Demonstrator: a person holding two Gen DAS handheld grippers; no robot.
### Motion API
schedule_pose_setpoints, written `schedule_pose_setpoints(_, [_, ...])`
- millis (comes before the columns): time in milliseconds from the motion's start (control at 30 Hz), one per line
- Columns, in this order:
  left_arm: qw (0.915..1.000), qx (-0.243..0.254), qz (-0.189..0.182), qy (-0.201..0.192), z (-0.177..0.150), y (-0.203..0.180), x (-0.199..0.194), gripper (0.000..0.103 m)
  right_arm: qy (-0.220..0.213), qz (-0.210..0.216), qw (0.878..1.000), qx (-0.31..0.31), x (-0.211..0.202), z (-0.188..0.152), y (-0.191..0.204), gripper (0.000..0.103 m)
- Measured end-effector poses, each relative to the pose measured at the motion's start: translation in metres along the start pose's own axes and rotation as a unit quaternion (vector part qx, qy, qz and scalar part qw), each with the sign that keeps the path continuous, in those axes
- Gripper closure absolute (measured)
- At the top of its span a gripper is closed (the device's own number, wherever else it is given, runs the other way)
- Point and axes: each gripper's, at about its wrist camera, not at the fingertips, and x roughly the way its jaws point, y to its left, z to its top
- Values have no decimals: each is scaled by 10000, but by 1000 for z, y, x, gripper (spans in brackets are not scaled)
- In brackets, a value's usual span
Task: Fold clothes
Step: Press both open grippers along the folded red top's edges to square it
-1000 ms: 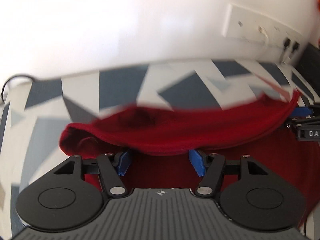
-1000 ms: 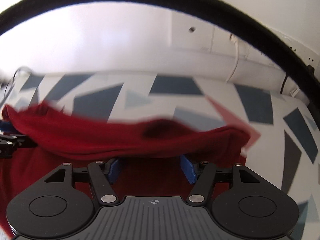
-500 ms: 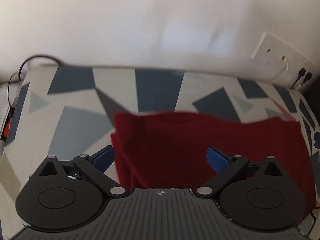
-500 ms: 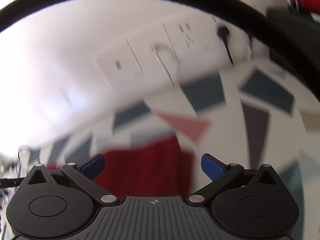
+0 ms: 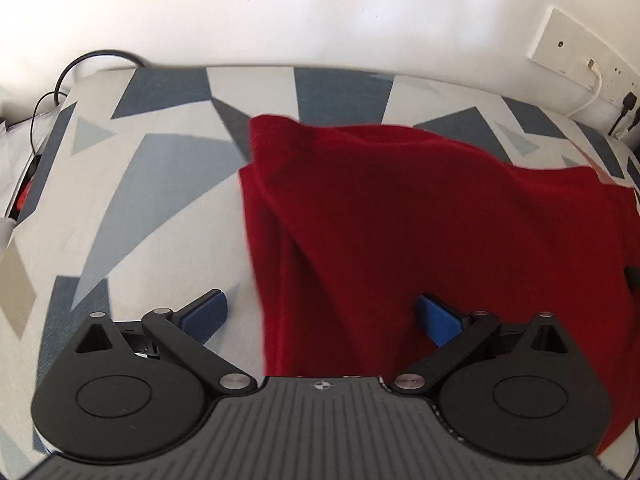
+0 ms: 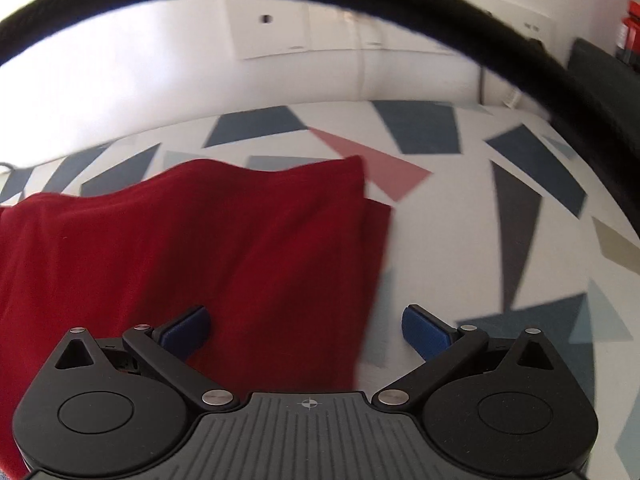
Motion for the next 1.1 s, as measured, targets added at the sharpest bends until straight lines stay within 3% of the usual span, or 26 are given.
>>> schedule_pose_setpoints(333, [9991, 39, -2, -411, -3, -11, 6, 0, -231, -107, 9997, 51, 3, 4, 12, 1])
schedule_pose_setpoints(633, [9981, 56, 13, -610, -9, -11, 6, 0, -140, -147, 9996, 173, 1, 8, 14, 1])
schedule_pose_setpoints(1100, [9974, 243, -103, -675, -7, -7, 7, 0, -117, -336, 9988, 335, 4, 7, 21, 1])
